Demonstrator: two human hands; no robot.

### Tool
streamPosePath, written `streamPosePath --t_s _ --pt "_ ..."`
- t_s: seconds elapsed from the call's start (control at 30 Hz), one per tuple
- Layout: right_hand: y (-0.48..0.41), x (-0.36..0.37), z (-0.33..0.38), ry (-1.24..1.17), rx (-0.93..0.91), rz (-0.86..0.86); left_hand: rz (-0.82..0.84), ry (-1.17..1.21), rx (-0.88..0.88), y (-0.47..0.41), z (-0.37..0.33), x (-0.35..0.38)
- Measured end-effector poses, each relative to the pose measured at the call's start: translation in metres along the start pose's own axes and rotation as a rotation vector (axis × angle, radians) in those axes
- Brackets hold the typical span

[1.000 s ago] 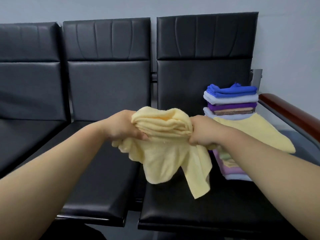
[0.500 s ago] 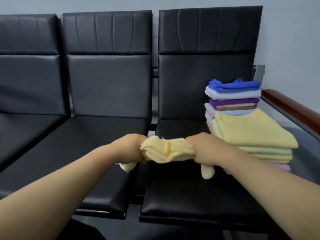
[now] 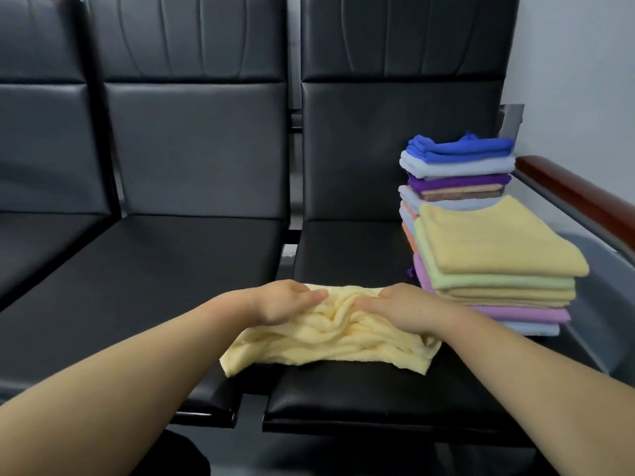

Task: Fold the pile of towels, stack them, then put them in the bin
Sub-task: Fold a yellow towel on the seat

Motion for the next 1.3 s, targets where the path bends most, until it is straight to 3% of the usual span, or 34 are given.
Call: streamPosePath --t_s 0.17,0.3,0.4,0.5,0.63,0.87,1.07,1.17,1.3 --pt "-0.005 0.007 -0.017 0.008 0.075 0.045 0.102 -0.246 -0.088 -0.006 0.013 -0.002" --pt "-0.005 0.002 -0.020 0.057 0.080 -0.030 -0.062 -0.218 -0.025 -0.016 0.011 -0.007" --pt "-0.004 0.000 -0.016 -0.079 0.077 -0.023 -0.198 -0.218 0.012 -0.025 0.008 -0.013" --pt "-0.008 0.001 -0.009 -0.049 0.055 -0.069 -0.245 -0.227 0.059 -0.031 0.005 -0.014" --pt "-0.017 0.005 -0.014 0.083 0.127 -0.125 -0.165 -0.220 0.080 -0.041 0.005 -0.005" --pt "-0.019 0.009 -0.015 0.040 0.150 -0.002 0.020 -0.446 0.024 -0.044 0.012 -0.011" --pt "-0.018 0.005 -0.008 -0.041 0.038 -0.042 -0.014 -0.513 -0.022 -0.039 0.025 -0.017" --pt "-0.018 0.007 -0.008 0.107 0.029 -0.097 -0.074 -0.530 -0.009 -0.036 0.026 -0.019" --pt "-0.018 0.005 -0.005 0.092 -0.012 -0.202 -0.141 -0.335 0.066 -0.034 0.017 -0.015"
Point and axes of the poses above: each hand's wrist, its own y-axis away from the middle knuckle, its own x-axis out of the palm, z = x × y, the point moved 5 cm from there along -y, towards the middle knuckle, and after that the axes turned 1 degree about -z, right-handed, at the moved point
